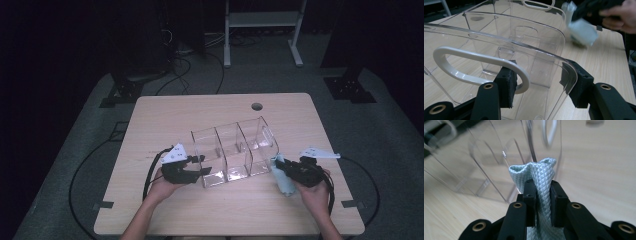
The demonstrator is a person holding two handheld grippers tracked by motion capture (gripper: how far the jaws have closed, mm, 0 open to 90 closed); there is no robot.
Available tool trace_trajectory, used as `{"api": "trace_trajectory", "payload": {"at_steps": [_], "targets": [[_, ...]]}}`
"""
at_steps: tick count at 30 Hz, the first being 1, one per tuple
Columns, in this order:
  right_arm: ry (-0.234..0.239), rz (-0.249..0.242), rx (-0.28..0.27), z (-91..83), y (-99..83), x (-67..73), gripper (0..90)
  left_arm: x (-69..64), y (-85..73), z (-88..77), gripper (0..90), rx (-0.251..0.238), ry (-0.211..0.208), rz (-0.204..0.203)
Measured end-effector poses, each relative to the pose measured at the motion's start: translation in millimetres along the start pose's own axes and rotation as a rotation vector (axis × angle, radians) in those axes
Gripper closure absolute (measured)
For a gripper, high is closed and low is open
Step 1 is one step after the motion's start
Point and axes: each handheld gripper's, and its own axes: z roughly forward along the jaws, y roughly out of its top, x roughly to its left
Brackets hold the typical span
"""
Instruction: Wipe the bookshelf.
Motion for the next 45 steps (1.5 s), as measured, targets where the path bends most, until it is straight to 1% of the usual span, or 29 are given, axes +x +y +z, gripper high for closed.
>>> {"api": "trace_trajectory", "payload": {"at_steps": [1, 2, 5, 8, 9, 10, 11, 12, 13, 15, 17, 20, 22, 23, 24, 26, 28, 30, 31, 32, 35, 38, 39, 40, 41, 42, 43, 44, 45], "targets": [[0.004, -0.017, -0.051, -10.8, 11.1, 3.9, 77.3, -0.5, -0.2, -0.2, 47.0, -0.001, 0.001, 0.002], [0.004, -0.017, -0.051, -10.8, 11.1, 3.9, 77.3, -0.5, -0.2, -0.2, 46.9, -0.001, 0.001, 0.002], [-0.012, -0.041, -0.063, -16.2, 23.7, 7.7, 77.3, -2.3, -0.4, -0.4, 46.9, 0.000, 0.004, 0.006], [-0.013, -0.037, -0.055, -9.9, 21.6, 7.3, 77.4, -3.4, -1.0, -1.2, 46.8, 0.001, 0.010, 0.004], [-0.014, -0.025, -0.041, -2.2, 15.6, 4.3, 77.3, -3.5, -1.2, -1.2, 46.8, 0.000, 0.009, 0.002], [-0.014, -0.025, -0.041, -2.2, 15.6, 4.3, 77.3, -3.8, -1.4, -1.0, 46.8, -0.002, 0.008, -0.002], [-0.015, 0.001, -0.021, 8.4, 8.2, 0.2, 77.3, -3.8, -1.5, -0.5, 46.5, -0.001, 0.002, -0.004], [-0.015, 0.001, -0.021, 8.4, 8.2, 0.2, 77.3, -3.8, -1.5, -0.5, 46.4, -0.001, 0.002, -0.004], [-0.014, 0.018, -0.012, 14.5, 4.5, -2.5, 77.4, -3.8, -1.6, -0.3, 46.4, -0.001, 0.001, -0.007], [-0.025, 0.029, 0.023, 27.2, -1.7, -7.9, 77.4, -3.7, -1.8, 0.1, 46.2, -0.002, 0.002, -0.010], [-0.033, 0.041, 0.077, 41.4, -7.5, -11.9, 77.4, -3.5, -1.9, -0.1, 46.1, -0.002, 0.004, -0.012], [-0.022, 0.070, 0.120, 51.4, -12.6, -17.8, 77.4, -3.8, -1.9, -0.6, 46.0, 0.002, 0.011, -0.011], [-0.028, 0.063, 0.119, 49.8, -11.5, -17.2, 77.4, -4.1, -1.7, -0.6, 46.0, 0.005, 0.014, -0.006], [-0.024, 0.051, 0.081, 40.4, -5.1, -12.8, 77.3, -4.6, -1.5, -0.5, 46.0, 0.007, 0.017, -0.002], [-0.024, 0.051, 0.081, 40.4, -5.1, -12.8, 77.3, -4.6, -1.5, -0.5, 46.0, 0.007, 0.017, -0.002], [-0.018, 0.040, 0.026, 28.4, 5.2, -8.7, 77.3, -5.0, -1.3, -0.6, 46.0, 0.011, 0.019, 0.002], [-0.022, 0.031, 0.010, 25.1, 10.9, -8.2, 77.3, -5.8, -1.2, -0.7, 46.0, 0.013, 0.020, 0.002], [-0.019, 0.044, 0.033, 30.8, 8.3, -9.5, 77.4, -6.7, -1.2, -0.6, 45.9, 0.013, 0.022, 0.003], [-0.029, 0.048, 0.066, 39.7, 2.3, -11.1, 77.4, -6.9, -1.3, -0.7, 45.9, 0.014, 0.022, 0.004], [-0.029, 0.048, 0.066, 39.7, 2.3, -11.1, 77.4, -6.9, -1.4, -0.8, 45.9, 0.014, 0.022, 0.005], [-0.027, 0.092, 0.154, 60.7, -13.5, -20.5, 77.4, -6.8, -1.3, -0.5, 45.7, 0.016, 0.021, 0.008], [-0.020, 0.108, 0.154, 60.9, -13.6, -22.0, 77.5, -7.0, -1.7, -0.6, 45.7, 0.015, 0.023, 0.010], [-0.031, 0.087, 0.150, 58.9, -11.6, -19.7, 77.5, -7.1, -1.6, -0.6, 45.7, 0.016, 0.023, 0.012], [-0.033, 0.071, 0.121, 52.2, -6.1, -15.5, 77.5, -7.2, -1.6, -0.6, 45.8, 0.017, 0.023, 0.013], [-0.033, 0.071, 0.121, 52.2, -6.1, -15.5, 77.5, -7.2, -1.6, -0.5, 45.8, 0.016, 0.023, 0.014], [-0.023, 0.068, 0.068, 41.3, 2.4, -11.9, 77.4, -7.2, -1.6, -0.5, 45.8, 0.017, 0.023, 0.015], [-0.024, 0.064, 0.046, 36.1, 6.8, -9.9, 77.4, -7.5, -1.6, -0.4, 45.7, 0.016, 0.024, 0.016], [-0.024, 0.064, 0.046, 36.1, 6.8, -9.9, 77.4, -7.5, -1.6, -0.4, 45.8, 0.016, 0.024, 0.016], [-0.023, 0.057, 0.017, 29.7, 12.6, -8.2, 77.5, -8.0, -1.6, -0.2, 45.8, 0.017, 0.026, 0.015]]}}
